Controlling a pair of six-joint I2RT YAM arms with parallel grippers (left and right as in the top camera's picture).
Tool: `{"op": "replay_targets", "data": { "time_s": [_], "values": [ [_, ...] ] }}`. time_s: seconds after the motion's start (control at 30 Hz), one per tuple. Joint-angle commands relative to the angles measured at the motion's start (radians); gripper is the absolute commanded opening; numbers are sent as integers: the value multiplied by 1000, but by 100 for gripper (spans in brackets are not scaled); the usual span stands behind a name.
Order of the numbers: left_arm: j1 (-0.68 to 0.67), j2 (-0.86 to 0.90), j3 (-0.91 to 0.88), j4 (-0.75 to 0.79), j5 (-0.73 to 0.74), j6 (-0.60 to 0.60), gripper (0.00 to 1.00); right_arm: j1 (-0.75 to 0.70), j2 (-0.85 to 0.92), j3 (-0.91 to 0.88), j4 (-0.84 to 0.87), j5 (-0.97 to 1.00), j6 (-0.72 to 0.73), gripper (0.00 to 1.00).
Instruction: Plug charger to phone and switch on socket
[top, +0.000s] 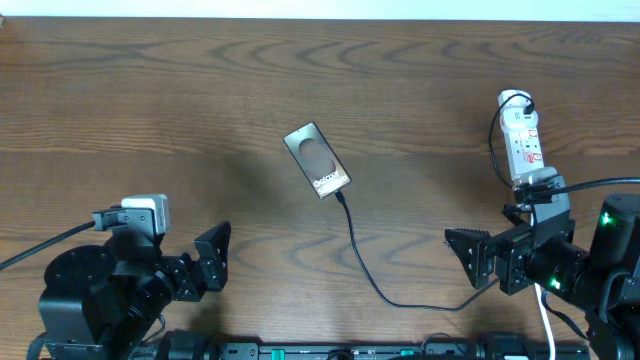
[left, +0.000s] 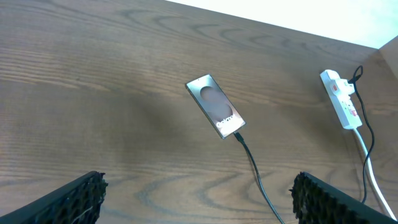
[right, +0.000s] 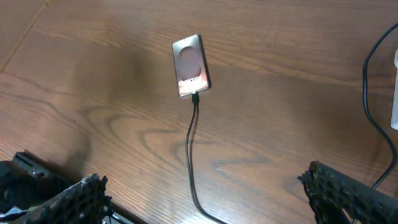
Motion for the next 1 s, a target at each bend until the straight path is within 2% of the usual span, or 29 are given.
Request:
{"op": "replay_targets", "data": {
  "time_s": [0.0, 0.23, 0.27, 0.4, 0.53, 0.63, 0.67, 0.73, 0.97],
  "values": [
    [-1, -5, 9, 0, -13, 12, 95, 5, -1, 3, -2, -6, -14, 99],
    [-3, -100, 3, -41, -34, 13, 98, 5, -1, 3, -2, -6, -14, 99],
    [13, -181, -24, -47, -114, 13, 98, 5, -1, 3, -2, -6, -14, 99],
    [63, -306, -133, 8, -246, 13, 98, 5, -1, 3, -2, -6, -14, 99],
    [114, -420, -357, 276, -293, 25, 98, 5, -1, 3, -2, -6, -14, 99],
    [134, -492, -569, 529, -279, 25, 98, 5, -1, 3, -2, -6, -14, 99],
    [140, -525, -671, 663, -262, 27, 98, 5, -1, 3, -2, -6, -14, 99],
    [144, -562, -784, 810, -247, 27, 98, 5, -1, 3, -2, -6, -14, 99],
    [148, -589, -1072, 1194, -240, 27, 98, 5, -1, 3, -2, -6, -14, 99]
  ]
}}
